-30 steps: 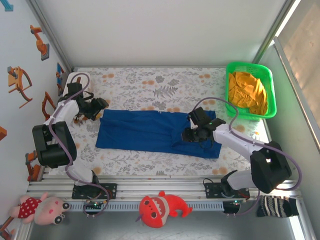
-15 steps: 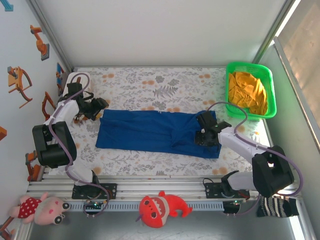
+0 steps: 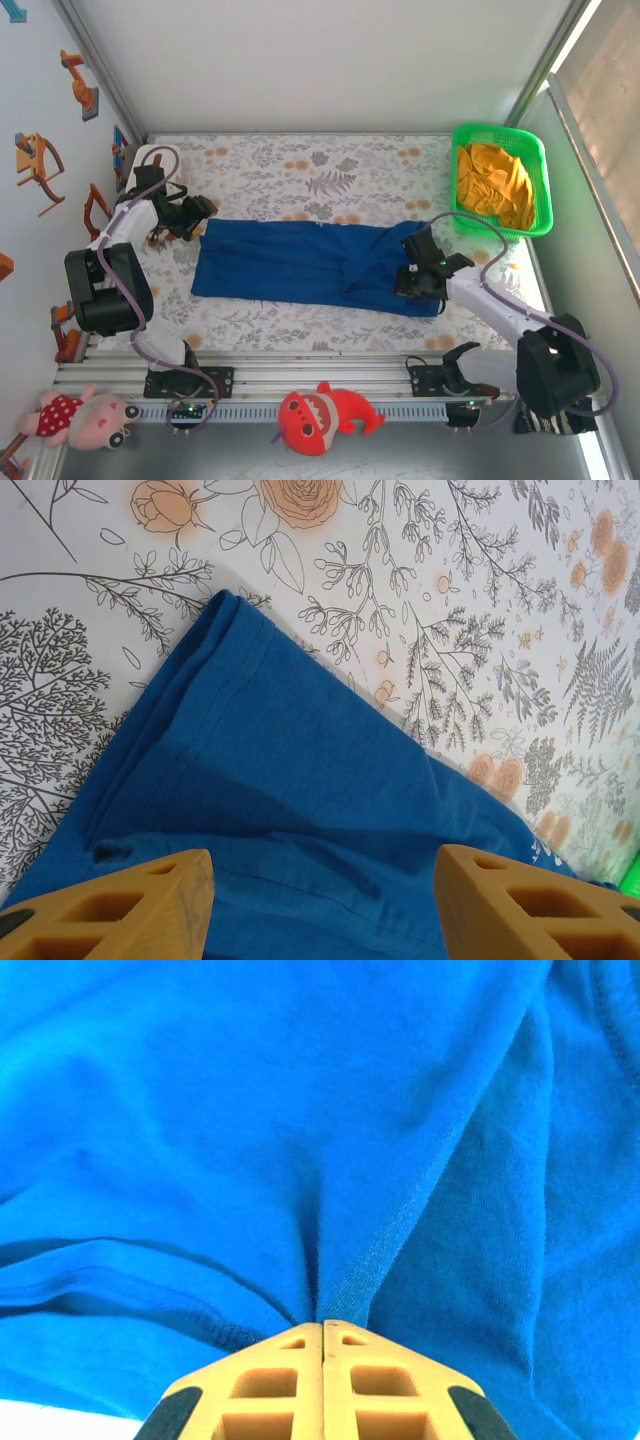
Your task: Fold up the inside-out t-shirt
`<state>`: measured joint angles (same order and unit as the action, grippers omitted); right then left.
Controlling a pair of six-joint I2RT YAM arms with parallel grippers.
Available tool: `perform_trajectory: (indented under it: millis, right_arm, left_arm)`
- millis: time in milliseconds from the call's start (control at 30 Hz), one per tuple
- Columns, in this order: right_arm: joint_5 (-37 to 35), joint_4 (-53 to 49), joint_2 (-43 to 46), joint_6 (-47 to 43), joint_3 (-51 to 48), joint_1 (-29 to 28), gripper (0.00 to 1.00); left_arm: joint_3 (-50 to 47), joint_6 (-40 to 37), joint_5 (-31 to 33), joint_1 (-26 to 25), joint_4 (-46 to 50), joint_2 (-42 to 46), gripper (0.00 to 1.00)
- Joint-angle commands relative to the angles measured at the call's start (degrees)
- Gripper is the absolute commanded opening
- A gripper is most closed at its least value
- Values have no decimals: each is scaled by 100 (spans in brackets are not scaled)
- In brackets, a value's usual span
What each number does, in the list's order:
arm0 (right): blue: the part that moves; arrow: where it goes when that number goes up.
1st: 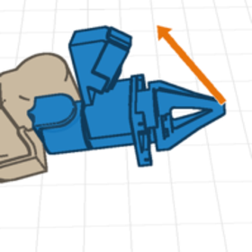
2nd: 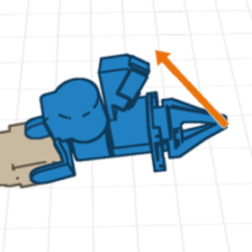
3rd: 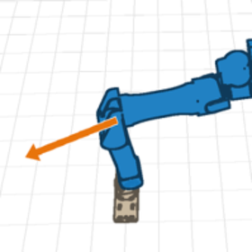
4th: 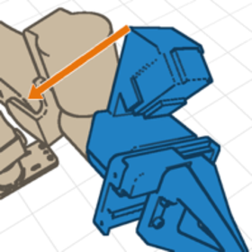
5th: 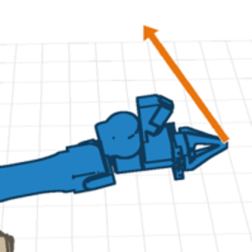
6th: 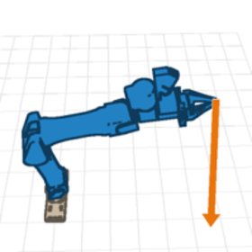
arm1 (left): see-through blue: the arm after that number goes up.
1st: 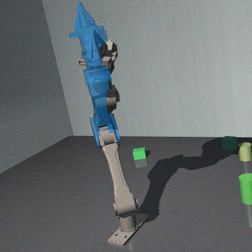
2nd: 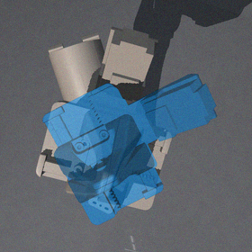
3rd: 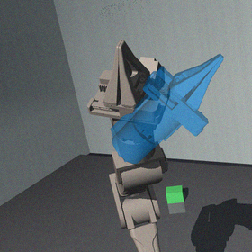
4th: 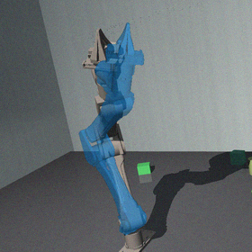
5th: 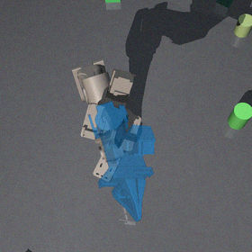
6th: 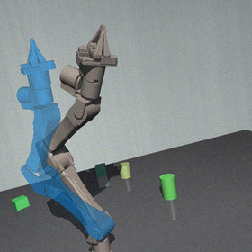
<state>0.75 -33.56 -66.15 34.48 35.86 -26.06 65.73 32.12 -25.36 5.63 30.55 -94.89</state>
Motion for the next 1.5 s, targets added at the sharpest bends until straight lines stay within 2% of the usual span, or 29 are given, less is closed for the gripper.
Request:
perform_trajectory:
  millis: [0,333,467,700,800,967,1167,1467]
  right_arm:
    - [262,71,500,-3,-134,31,0]
    - [1713,397,1155,165,-950,18,0]
    - [1780,38,1705,367,-1080,21,18]
    - [1471,-782,2396,360,-579,22,23]
    - [1386,-635,1994,210,-225,18,23]
    - [1675,78,760,-203,357,18,24]
    - [1696,340,-540,-806,733,-19,30]
    - [1656,767,-1154,-789,493,-186,33]
  left_arm:
    - [-127,-138,-61,9,-20,107,59]
    - [-274,-145,-64,17,-84,109,59]
    - [-305,-132,-74,15,-110,135,59]
    - [-300,-133,-84,17,-92,219,59]
    - [-237,-144,-65,17,-19,221,59]
    - [-184,-172,-39,18,87,263,59]
    - [-179,-170,-65,17,119,313,59]
    - [-141,-162,-80,26,136,311,59]
